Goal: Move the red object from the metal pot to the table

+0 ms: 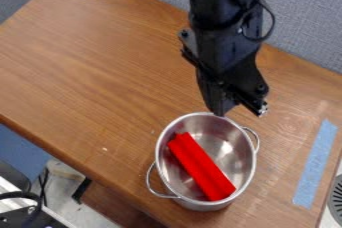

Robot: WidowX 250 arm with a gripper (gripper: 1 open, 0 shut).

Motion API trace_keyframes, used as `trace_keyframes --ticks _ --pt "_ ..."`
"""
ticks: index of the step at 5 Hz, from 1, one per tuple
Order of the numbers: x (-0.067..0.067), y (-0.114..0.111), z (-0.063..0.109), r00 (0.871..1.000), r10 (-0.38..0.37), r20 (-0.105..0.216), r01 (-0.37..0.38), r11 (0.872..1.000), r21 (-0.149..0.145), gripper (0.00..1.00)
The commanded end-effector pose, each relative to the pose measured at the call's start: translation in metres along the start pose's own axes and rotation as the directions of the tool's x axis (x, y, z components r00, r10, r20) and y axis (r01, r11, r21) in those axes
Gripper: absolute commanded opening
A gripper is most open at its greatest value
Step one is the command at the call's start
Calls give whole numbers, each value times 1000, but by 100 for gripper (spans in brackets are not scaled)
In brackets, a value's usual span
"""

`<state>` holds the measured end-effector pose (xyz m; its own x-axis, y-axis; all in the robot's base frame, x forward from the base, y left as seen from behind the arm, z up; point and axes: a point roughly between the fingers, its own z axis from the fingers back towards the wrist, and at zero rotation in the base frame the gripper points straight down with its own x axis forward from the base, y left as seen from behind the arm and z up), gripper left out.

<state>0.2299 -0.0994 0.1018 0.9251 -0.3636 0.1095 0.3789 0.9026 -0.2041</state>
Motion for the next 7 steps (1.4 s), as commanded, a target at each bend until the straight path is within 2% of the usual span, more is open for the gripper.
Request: trace_keyframes --ticks 1,2,3,4,5,6,7 --pt "5 -20 -20 999 41 33 -41 999 -7 100" --pt "12 -13 5 998 29 53 -27 999 -35 0" --pt "24 -12 30 997 1 72 2 999 -35 0" --pt "24 13 42 996 -34 82 37 999 -36 100" --pt "20 32 37 994 -92 53 95 994 -55 100" --pt "13 17 28 997 -71 37 73 995 -63 100" --pt "5 4 17 998 -35 44 38 997 -65 100"
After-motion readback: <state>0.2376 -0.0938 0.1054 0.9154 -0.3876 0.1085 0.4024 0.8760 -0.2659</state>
